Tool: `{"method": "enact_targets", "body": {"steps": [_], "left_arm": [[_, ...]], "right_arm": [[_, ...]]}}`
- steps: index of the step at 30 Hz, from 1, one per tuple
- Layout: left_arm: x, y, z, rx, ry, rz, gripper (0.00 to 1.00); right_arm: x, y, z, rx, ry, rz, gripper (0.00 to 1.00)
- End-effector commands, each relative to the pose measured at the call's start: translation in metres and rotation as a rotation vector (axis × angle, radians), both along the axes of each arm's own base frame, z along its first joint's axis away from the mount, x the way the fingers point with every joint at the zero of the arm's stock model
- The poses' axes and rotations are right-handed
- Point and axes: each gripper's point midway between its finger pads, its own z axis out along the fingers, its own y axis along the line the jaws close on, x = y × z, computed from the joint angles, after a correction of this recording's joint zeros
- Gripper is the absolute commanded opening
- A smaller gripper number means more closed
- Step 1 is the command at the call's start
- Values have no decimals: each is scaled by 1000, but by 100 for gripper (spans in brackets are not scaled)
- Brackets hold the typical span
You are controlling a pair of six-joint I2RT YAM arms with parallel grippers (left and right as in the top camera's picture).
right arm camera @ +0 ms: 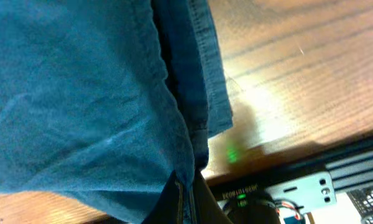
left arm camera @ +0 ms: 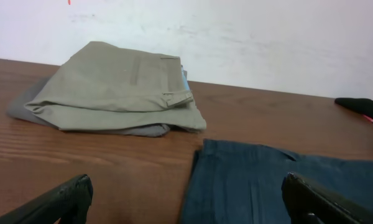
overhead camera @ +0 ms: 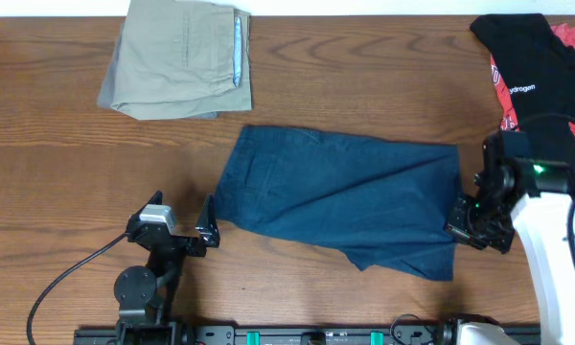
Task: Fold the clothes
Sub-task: 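Grasp the lower right corner with the right gripper and tug outward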
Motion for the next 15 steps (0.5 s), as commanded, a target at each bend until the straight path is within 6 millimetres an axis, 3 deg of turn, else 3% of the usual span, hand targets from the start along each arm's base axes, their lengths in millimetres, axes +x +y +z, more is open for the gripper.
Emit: {"method": "enact_targets", "body": {"steps": [1,10,11,12,13,15], "left_arm": [[0,-1,-16,15,39,-11,98],[0,-1,-16,15,38,-11,98],[0,-1,-16,15,39,-11,98],[0,-1,-16,15,38,-11,98],[0,-1,-16,15,39,-11,98],[0,-1,-16,15,39,-11,98]], "right_arm": [[-3,-1,7,-15,-24,-39,1],[-6,0,12,-18,-40,-130,1],[-5,-1,13,-18,-50,-135,13],[-5,-1,14,-18,-56,-135,77],[-5,-1,14,-19,-55,-135,99],[-8,0,14,-19,-45,-135,99]]}}
